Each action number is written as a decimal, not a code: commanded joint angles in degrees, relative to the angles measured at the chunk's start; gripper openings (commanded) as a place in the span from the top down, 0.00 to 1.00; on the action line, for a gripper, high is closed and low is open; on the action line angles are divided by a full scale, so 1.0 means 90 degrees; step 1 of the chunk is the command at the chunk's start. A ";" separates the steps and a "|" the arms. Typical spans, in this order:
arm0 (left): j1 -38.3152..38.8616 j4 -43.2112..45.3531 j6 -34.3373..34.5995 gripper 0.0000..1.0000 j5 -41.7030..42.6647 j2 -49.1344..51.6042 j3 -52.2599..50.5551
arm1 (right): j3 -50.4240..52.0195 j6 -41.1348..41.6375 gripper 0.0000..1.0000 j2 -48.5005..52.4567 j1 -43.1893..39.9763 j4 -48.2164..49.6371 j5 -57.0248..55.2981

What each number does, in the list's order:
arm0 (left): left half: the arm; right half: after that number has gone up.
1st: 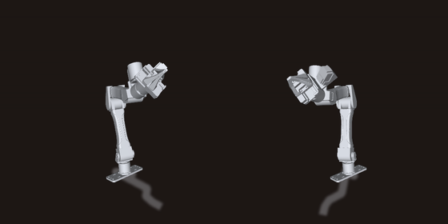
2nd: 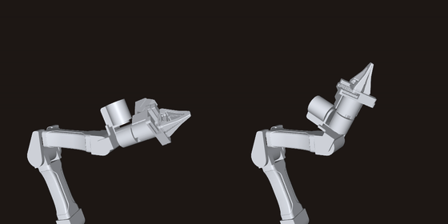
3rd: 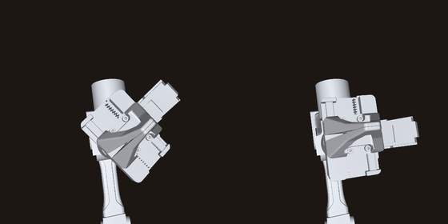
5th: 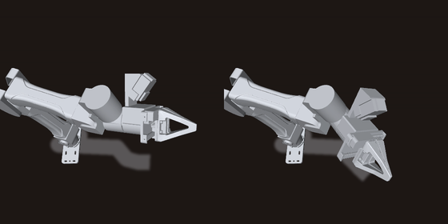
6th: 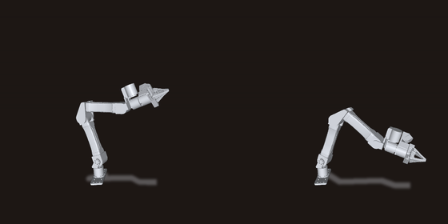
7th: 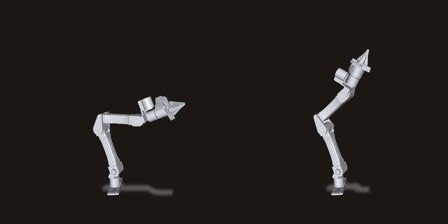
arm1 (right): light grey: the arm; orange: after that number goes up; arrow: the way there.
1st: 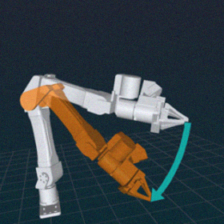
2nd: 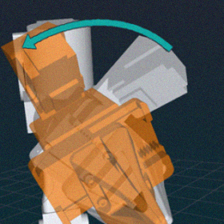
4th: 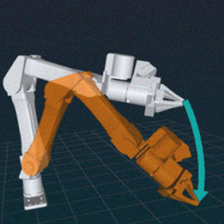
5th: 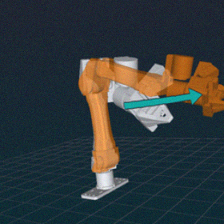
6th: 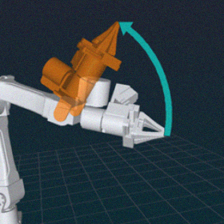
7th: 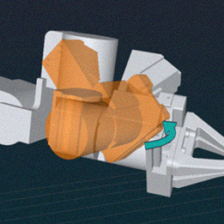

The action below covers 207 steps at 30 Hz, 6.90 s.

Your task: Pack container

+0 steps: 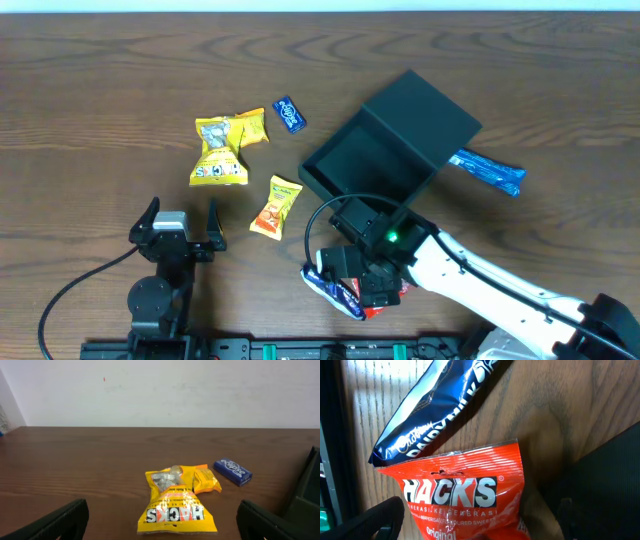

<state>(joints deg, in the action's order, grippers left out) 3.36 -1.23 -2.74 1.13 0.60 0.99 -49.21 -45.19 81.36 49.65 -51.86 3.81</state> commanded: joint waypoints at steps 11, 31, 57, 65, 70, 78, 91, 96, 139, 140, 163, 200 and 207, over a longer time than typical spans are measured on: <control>-0.0036 -0.0357 0.0066 0.05 -0.0051 -0.0036 -0.0080 | 0.0202 0.0121 0.01 0.0350 -0.0066 0.0158 0.0277; -0.0036 -0.0357 0.0066 0.05 -0.0051 -0.0036 -0.0080 | 0.0699 0.0376 0.65 0.0350 -0.0068 0.0821 0.0296; -0.0036 -0.0357 0.0066 0.05 -0.0051 -0.0036 -0.0083 | -0.0478 0.2222 0.99 0.0017 -0.0068 0.0976 -0.0160; -0.0036 -0.0357 0.0066 0.05 -0.0051 -0.0036 -0.0080 | -0.1639 0.4189 0.99 -0.0029 -0.0068 0.0967 -0.0449; -0.0036 -0.0357 0.0066 0.05 -0.0051 -0.0036 -0.0080 | -0.2232 0.5663 0.99 -0.0029 -0.0068 0.1290 -0.0860; -0.0036 -0.0357 0.0066 0.05 -0.0051 -0.0036 -0.0080 | -0.2409 0.7606 0.98 -0.0029 -0.0236 0.1851 -0.1574; -0.0036 -0.0357 0.0066 0.05 -0.0051 -0.0036 -0.0083 | -0.2407 1.1259 0.98 -0.0029 -0.1275 0.2295 -0.1557; -0.0036 -0.0357 0.0066 0.05 -0.0051 -0.0036 -0.0080 | -0.2397 1.2514 0.99 0.0046 -0.1360 0.2363 -0.1596; -0.0036 -0.0357 0.0066 0.05 -0.0051 -0.0036 -0.0080 | -0.2370 1.7872 0.46 0.2370 -0.2089 0.2509 -0.2924; -0.0036 -0.0357 0.0066 0.05 -0.0051 -0.0036 -0.0080 | -0.2370 1.7869 0.40 0.2310 -0.2072 0.2523 -0.2922; -0.0036 -0.0357 0.0066 0.05 -0.0051 -0.0036 -0.0080 | -0.2370 1.4855 0.98 0.0806 -0.1763 -0.0413 -0.2050; -0.0036 -0.0357 0.0066 0.05 -0.0051 -0.0036 -0.0080 | -0.2370 1.4375 0.99 0.3551 -0.2035 0.2992 -0.0780; -0.0036 -0.0357 0.0066 0.05 -0.0051 -0.0036 -0.0080 | -0.2373 1.3974 0.98 0.3461 -0.2008 0.2657 -0.0775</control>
<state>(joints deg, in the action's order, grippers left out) 3.36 -1.23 -2.76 1.13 0.60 0.99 -70.43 82.37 112.60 31.09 -26.06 -3.20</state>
